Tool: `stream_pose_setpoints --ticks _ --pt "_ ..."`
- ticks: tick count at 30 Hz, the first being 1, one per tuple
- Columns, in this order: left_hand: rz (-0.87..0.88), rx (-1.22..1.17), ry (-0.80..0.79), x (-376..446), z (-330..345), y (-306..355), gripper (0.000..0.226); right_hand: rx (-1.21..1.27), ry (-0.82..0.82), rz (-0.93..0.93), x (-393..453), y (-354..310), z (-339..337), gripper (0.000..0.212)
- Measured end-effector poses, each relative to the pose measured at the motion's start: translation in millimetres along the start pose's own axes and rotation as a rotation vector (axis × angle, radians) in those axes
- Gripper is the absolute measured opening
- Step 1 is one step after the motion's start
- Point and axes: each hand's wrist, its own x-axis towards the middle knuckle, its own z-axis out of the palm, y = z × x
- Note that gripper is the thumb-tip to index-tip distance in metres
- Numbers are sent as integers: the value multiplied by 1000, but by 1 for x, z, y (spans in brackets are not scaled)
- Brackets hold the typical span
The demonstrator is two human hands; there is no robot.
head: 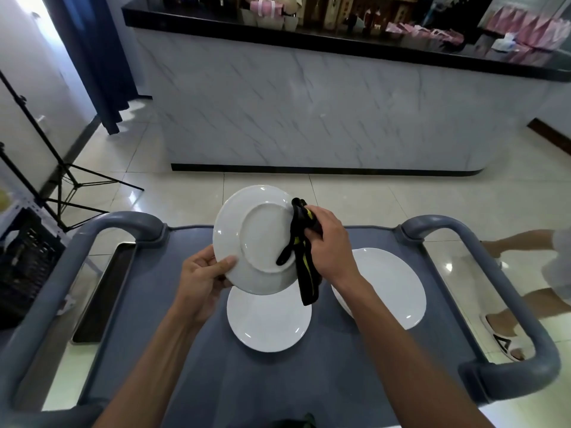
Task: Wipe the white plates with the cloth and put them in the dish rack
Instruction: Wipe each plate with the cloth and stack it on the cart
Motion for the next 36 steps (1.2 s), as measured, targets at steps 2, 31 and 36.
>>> stream_pose_setpoints --ticks 2,31,36 --pt "0 -36 13 3 0 1 29 27 -1 32 -5 -2 2 47" --pt "2 -103 107 12 -1 13 22 -118 55 -133 -58 -1 32 50" --pt "-30 -31 -7 11 -2 16 26 11 39 12 -31 5 3 48"
